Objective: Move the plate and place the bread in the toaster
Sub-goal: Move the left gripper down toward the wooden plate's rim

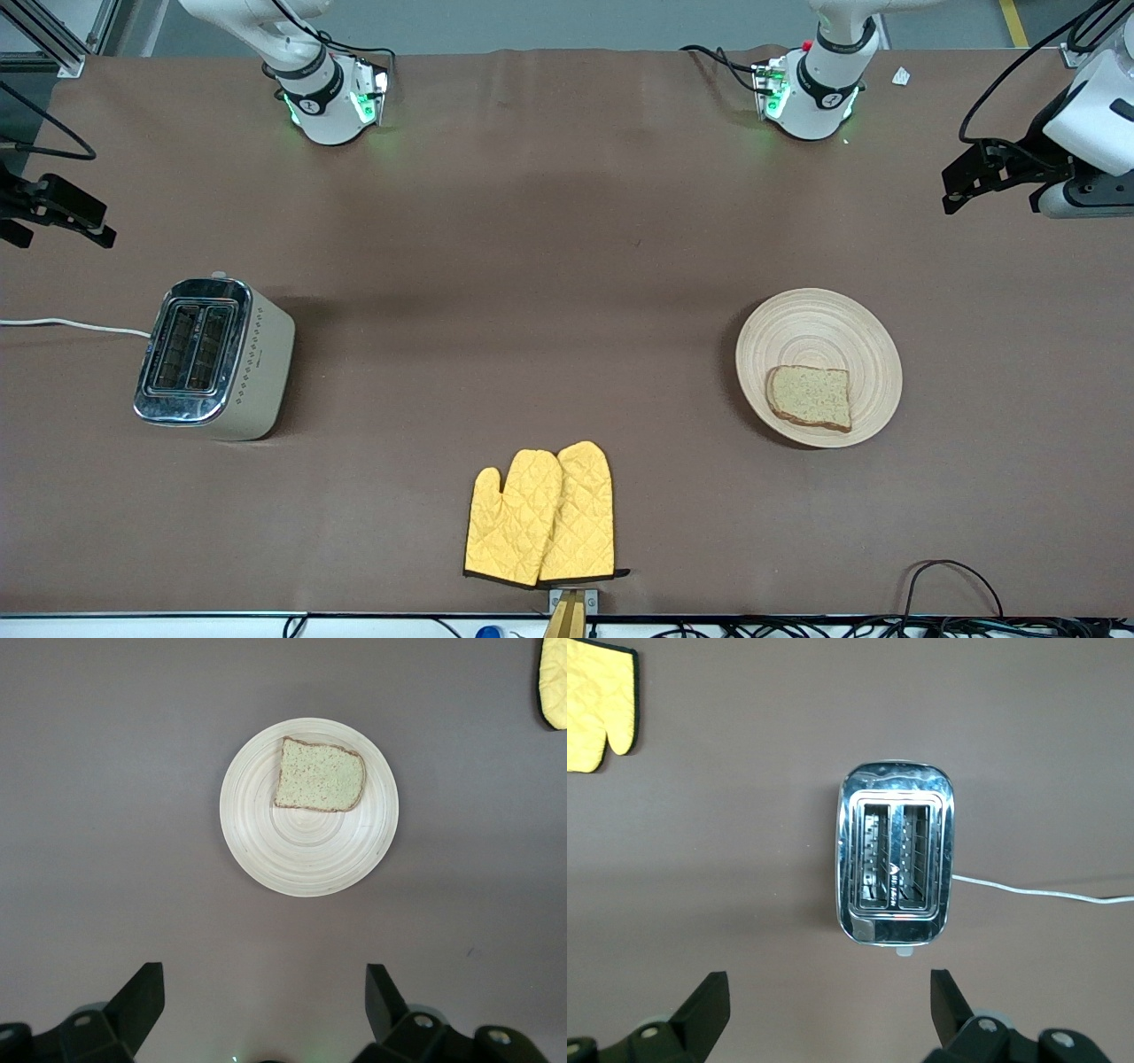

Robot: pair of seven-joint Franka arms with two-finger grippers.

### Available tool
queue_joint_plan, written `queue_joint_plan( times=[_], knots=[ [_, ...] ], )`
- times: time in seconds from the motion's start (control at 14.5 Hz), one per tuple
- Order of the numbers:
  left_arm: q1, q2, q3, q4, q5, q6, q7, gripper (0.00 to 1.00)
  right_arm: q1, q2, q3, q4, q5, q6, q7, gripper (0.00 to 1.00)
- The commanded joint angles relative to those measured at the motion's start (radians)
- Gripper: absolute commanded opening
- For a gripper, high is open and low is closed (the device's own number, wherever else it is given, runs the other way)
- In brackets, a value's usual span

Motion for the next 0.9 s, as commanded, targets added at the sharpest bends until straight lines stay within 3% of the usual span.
queue_joint_plan(
  times=[0.0, 0.41, 0.83],
  knots=[
    [0.001, 0.011, -0.003, 0.029, -0.015, -0.022, 0.011, 1.0, 0.008, 0.012, -0.001, 0.007, -0.015, 0.006, 0.01, 1.0],
    [0.02, 0.079, 0.02, 0.03, -0.037, -0.019, 0.011, 1.0, -0.01, 0.014, -0.007, 0.03, -0.021, 0.003, 0.007, 1.0],
    [0.167, 0.267, 0.023, 0.018, -0.187, 0.131, 0.022, 1.0, -0.017, 0.014, -0.005, 0.033, -0.02, 0.003, 0.007, 1.0]
  ],
)
